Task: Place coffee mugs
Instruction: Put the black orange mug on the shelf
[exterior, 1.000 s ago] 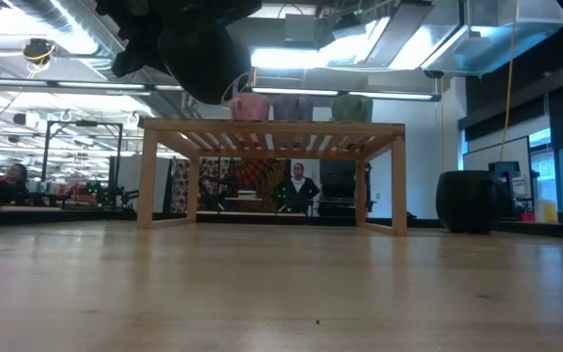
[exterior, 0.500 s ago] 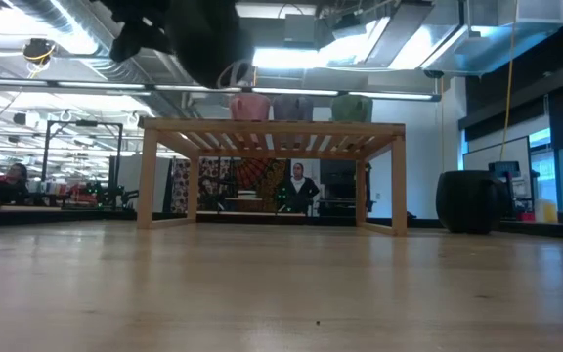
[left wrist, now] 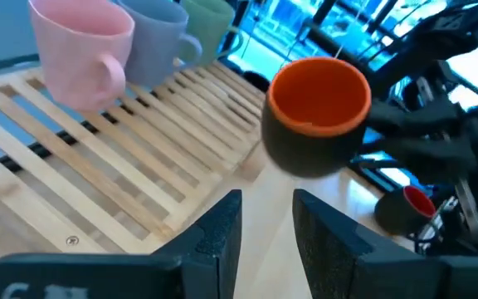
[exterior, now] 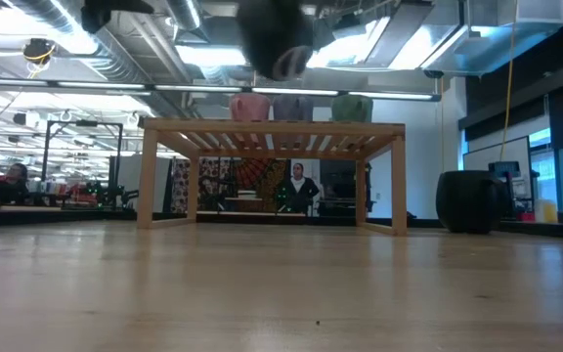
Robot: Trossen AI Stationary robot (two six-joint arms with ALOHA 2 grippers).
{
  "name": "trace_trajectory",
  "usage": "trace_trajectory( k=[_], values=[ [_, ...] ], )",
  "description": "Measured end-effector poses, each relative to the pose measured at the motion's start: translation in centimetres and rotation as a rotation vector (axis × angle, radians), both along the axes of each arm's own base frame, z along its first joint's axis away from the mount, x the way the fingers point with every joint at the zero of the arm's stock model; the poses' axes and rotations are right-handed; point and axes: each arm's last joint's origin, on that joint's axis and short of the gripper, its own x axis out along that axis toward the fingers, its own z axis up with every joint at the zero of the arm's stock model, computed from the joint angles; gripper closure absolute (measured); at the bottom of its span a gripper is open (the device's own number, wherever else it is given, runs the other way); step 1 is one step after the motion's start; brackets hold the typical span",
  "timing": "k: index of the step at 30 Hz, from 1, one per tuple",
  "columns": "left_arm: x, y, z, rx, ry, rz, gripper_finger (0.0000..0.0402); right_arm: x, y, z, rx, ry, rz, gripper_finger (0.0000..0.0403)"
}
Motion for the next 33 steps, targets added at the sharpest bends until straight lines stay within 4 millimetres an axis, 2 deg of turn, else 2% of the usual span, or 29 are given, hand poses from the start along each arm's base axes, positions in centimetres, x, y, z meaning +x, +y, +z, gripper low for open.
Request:
trace_trajectory(
  k=[4, 10, 17, 20, 28, 33],
  values=[
    [-0.9, -0.2, 0.3, 0.014, -0.035, 0.023, 0.0298, -3.6, -0.3, 0.4, -0.003, -0.045, -0.109, 0.0357],
    [-1.1, -0.2, 0.4, 0.020, -0.041, 0.033, 0.0298, -9.0, -1.0, 1.5, 0.018, -0.127, -0.197, 0.0357],
    [-0.5, 0.0, 0.1, 0.013, -0.016, 0.032, 0.0298, -10.0, -1.3, 0.6, -0.007, -0.263, -0.202, 0.0357],
    [-0.5, -0.1, 0.1, 0.008, -0.008, 0.025, 0.0298, -10.2, -1.5, -1.0, -0.021, -0.329, -0.209, 0.0357],
    [-0.5, -0.1, -0.1, 0.003, 0.012, 0.023, 0.0298, -10.8, -3.7, -5.4, -0.036, -0.366, -0.269, 0.0357],
    [-0.5, -0.1, -0.3, 0.007, 0.028, 0.027, 0.0298, -10.8, -5.1, -7.4, -0.043, -0.421, -0.308, 0.0357]
  ],
)
